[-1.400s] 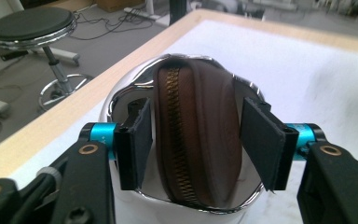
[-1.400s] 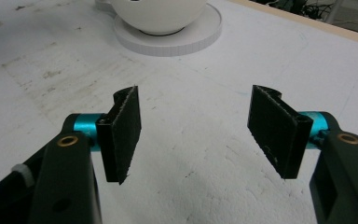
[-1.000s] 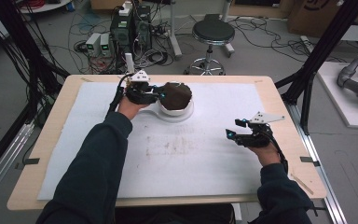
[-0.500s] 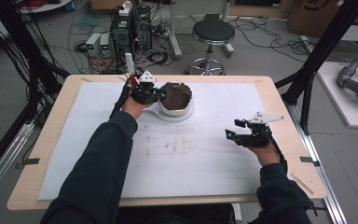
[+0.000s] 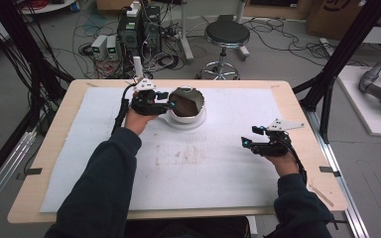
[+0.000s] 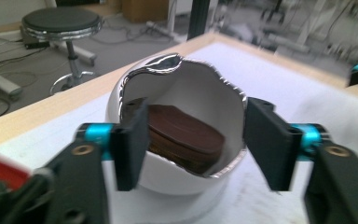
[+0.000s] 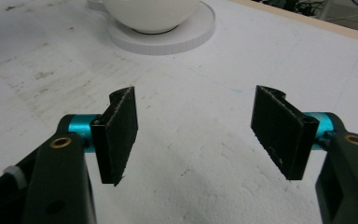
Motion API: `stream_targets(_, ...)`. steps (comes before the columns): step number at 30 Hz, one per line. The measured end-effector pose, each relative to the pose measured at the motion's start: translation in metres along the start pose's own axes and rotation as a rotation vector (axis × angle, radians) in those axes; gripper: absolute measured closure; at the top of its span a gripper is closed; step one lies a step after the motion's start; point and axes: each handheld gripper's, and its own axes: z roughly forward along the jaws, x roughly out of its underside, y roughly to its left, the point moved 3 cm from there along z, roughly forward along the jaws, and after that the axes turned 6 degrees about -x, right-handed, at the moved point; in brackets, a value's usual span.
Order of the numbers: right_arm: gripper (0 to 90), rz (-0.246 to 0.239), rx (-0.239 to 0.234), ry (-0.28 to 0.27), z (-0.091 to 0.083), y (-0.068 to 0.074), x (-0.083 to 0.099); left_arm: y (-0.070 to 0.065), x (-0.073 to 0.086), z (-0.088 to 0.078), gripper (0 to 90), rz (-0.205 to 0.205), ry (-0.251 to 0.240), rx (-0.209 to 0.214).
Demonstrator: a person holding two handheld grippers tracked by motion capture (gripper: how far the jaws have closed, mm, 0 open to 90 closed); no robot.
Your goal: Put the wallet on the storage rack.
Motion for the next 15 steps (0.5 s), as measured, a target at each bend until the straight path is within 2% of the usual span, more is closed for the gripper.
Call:
stream_targets(4,27.3,0.009,0.034,0.003,-0.001,-0.002,0.001,-0.005,0.010,-0.026,31.6,-0.040,-0.080,0.024)
stream_targets(7,25.5,0.008,0.058,0.012,-0.001,-0.004,0.001,-0.008,0.021,-0.044,30.4,-0.046,-0.113,0.024)
stream_targets(12,24.3,0.001,0.089,0.026,-0.002,-0.006,0.002,-0.007,0.038,-0.065,27.2,-0.040,-0.132,-0.019)
stream_targets(15,24.2,0.003,0.096,0.020,-0.004,-0.007,0.002,-0.007,0.047,-0.076,25.3,-0.022,-0.119,-0.039)
